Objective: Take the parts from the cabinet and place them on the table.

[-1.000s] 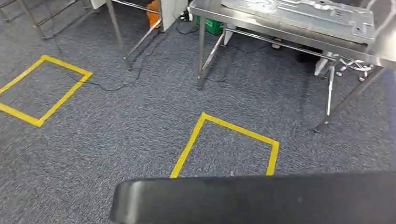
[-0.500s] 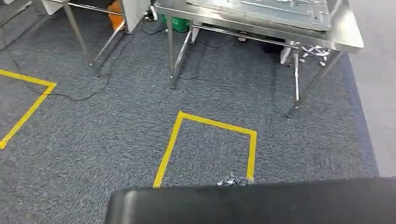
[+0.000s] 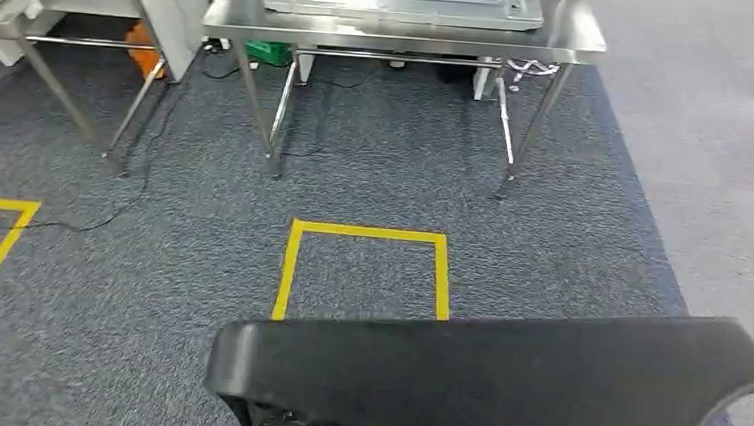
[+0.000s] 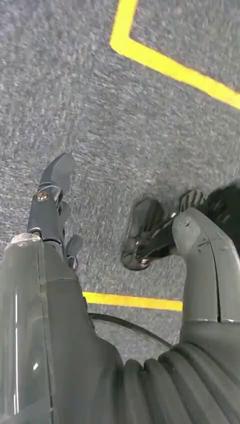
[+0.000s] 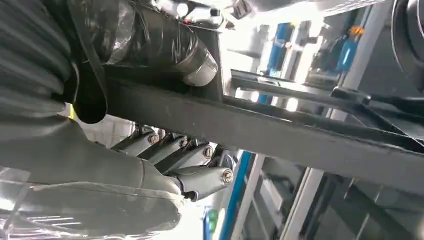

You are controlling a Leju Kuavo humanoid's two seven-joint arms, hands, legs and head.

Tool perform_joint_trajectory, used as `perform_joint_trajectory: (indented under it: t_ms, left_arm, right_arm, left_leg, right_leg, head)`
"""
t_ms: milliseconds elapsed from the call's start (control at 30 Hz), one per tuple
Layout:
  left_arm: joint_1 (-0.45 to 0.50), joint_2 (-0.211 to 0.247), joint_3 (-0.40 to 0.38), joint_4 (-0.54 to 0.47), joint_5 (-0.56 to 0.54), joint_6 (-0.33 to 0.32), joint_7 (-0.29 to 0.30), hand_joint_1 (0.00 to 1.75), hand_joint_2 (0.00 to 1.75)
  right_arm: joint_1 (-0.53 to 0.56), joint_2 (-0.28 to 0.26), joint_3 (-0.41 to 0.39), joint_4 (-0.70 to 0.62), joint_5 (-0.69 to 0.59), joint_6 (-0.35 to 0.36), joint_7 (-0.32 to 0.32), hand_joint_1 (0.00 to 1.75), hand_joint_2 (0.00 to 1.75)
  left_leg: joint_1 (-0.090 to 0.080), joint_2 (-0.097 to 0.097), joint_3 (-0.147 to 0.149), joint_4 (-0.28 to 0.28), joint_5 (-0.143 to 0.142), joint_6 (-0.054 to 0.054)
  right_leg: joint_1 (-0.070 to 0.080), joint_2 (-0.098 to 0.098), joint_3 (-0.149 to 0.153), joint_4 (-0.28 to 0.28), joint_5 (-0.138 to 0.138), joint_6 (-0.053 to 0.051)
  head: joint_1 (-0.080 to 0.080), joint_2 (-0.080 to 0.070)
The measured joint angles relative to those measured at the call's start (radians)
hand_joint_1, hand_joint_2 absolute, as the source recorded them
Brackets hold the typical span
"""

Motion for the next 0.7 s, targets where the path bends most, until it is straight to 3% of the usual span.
perform_joint_trajectory:
  t_ms: [33,67,100,133,167,233,300,333,367,400,467,500,533,567,633,667,700]
  left_arm:
    - [0.0,0.0,0.0,0.0,0.0,0.0,0.0,0.0,1.75]
    - [0.0,0.0,0.0,0.0,0.0,0.0,0.001,0.0,1.75]
    - [-0.001,0.0,0.0,0.0,0.0,0.0,0.001,0.0,1.75]
    - [-0.001,0.0,0.0,0.0,0.001,0.0,0.001,0.0,1.75]
    - [-0.001,0.003,0.0,0.0,0.002,-0.001,0.003,0.0,1.75]
    - [-0.005,0.002,0.0,0.0,0.007,-0.01,0.005,0.0,1.75]
    - [-0.006,0.003,0.0,0.0,0.01,-0.022,0.004,0.0,1.75]
    - [-0.007,0.0,0.0,0.0,0.011,-0.028,0.003,0.0,1.75]
    - [-0.006,0.0,0.001,0.0,0.011,-0.031,0.003,0.0,1.75]
    - [-0.003,0.001,0.001,0.0,0.011,-0.033,0.003,0.0,1.75]
    - [0.002,0.001,0.001,0.0,0.014,-0.039,0.003,0.0,1.75]
    - [0.003,0.001,0.001,0.0,0.015,-0.042,0.002,0.0,1.75]
    - [0.003,0.001,0.001,0.0,0.015,-0.045,0.0,0.0,1.75]
    - [0.002,0.001,0.001,0.0,0.015,-0.046,-0.001,0.0,1.75]
    - [0.002,0.001,0.001,0.0,0.015,-0.048,-0.002,0.0,1.75]
    - [0.001,0.001,0.001,0.0,0.015,-0.048,-0.002,0.0,1.75]
    - [0.0,0.001,0.001,0.0,0.015,-0.048,-0.002,0.0,1.75]
  right_arm:
    - [0.0,0.0,0.0,0.0,0.0,0.0,0.0,1.43,1.75]
    - [0.0,0.0,0.0,0.0,-0.001,0.001,0.001,1.43,1.75]
    - [0.0,0.0,0.0,0.0,-0.002,0.001,0.001,1.43,1.75]
    - [0.0,0.0,0.0,0.0,-0.004,0.001,0.001,1.43,1.75]
    - [-0.001,0.0,0.0,0.001,-0.004,0.0,0.002,1.43,1.75]
    - [0.0,0.0,0.0,0.001,-0.002,-0.012,0.003,1.43,1.75]
    - [0.0,0.0,0.0,0.0,0.001,-0.021,0.004,1.43,1.75]
    - [0.0,0.0,0.0,-0.001,0.002,-0.024,0.005,1.43,1.75]
    - [-0.005,0.0,0.0,-0.001,0.002,-0.028,0.005,1.43,1.75]
    - [-0.01,0.0,0.0,-0.001,0.002,-0.029,0.005,1.43,1.75]
    - [-0.01,0.0,0.0,0.0,0.0,-0.031,0.008,1.43,1.75]
    - [-0.01,0.0,0.0,0.0,0.0,-0.034,0.009,1.43,1.75]
    - [-0.01,0.0,0.0,0.0,-0.001,-0.036,0.01,1.43,1.75]
    - [-0.01,0.0,0.0,0.0,-0.001,-0.037,0.01,1.43,1.75]
    - [-0.01,0.0,0.0,0.0,-0.001,-0.039,0.01,1.43,1.75]
    - [-0.01,0.0,0.0,0.0,-0.001,-0.04,0.01,1.43,1.75]
    - [-0.01,0.0,0.0,0.0,-0.001,-0.04,0.009,1.43,1.75]
  left_leg:
    - [-0.001,-0.001,0.004,-0.027,0.034,0.003]
    - [-0.001,-0.004,0.026,-0.093,0.085,0.008]
    - [-0.001,-0.016,0.066,-0.195,0.148,0.014]
    - [-0.003,-0.044,0.1,-0.285,0.193,0.023]
    - [-0.005,-0.06,0.107,-0.31,0.177,0.031]
    - [-0.01,-0.054,0.109,-0.319,0.177,0.033]
    - [-0.006,-0.047,0.113,-0.327,0.184,0.047]
    - [0.0,-0.038,0.117,-0.335,0.19,0.052]
    - [0.0,-0.036,0.118,-0.338,0.191,0.056]
    - [-0.001,-0.028,0.118,-0.338,0.189,0.063]
    - [-0.003,-0.014,0.118,-0.337,0.186,0.064]
    - [-0.003,-0.009,0.118,-0.337,0.182,0.062]
    - [-0.003,-0.005,0.121,-0.337,0.18,0.061]
    - [-0.003,-0.002,0.125,-0.336,0.177,0.058]
    - [-0.003,0.001,0.14,-0.337,0.169,0.051]
    - [-0.007,0.002,0.142,-0.335,0.163,0.043]
    - [-0.008,0.003,0.142,-0.333,0.16,0.036]
  right_leg:
    - [0.001,0.013,0.004,0.0,-0.002,0.0]
    - [0.002,0.026,0.01,0.0,-0.004,0.002]
    - [0.003,0.04,0.017,0.001,-0.007,0.005]
    - [0.002,0.049,0.02,0.001,-0.01,0.006]
    - [0.007,0.052,0.02,0.005,-0.014,0.011]
    - [-0.001,0.067,0.009,0.005,-0.012,0.025]
    - [0.0,0.076,0.009,-0.001,-0.011,0.039]
    - [-0.002,0.051,0.009,0.013,-0.019,0.04]
    - [0.003,0.007,-0.008,0.048,-0.045,0.044]
    - [0.0,-0.017,-0.046,0.12,-0.086,0.048]
    - [-0.008,-0.034,-0.129,0.28,-0.152,0.056]
    - [-0.011,-0.036,-0.152,0.318,-0.15,0.06]
    - [-0.014,-0.038,-0.147,0.3,-0.127,0.061]
    - [-0.017,-0.04,-0.119,0.243,-0.087,0.062]
    - [-0.017,-0.048,-0.019,0.053,0.006,0.055]
    - [-0.012,-0.056,0.007,0.006,-0.008,0.05]
    - [-0.008,-0.052,0.004,0.003,-0.007,0.045]
  head:
    - [0.0,0.0]
    - [0.0,0.0]
    - [0.0,0.0]
    - [0.0,0.0]
    - [0.001,0.0]
    - [0.0,0.0]
    - [0.0,0.0]
    - [0.0,0.0]
    - [0.002,0.0]
    - [0.0,0.0]
    - [0.001,0.0]
    - [0.001,0.0]
    - [0.001,0.0]
    - [0.001,0.0]
    - [0.001,0.0]
    - [0.001,0.0]
    - [0.001,0.0]
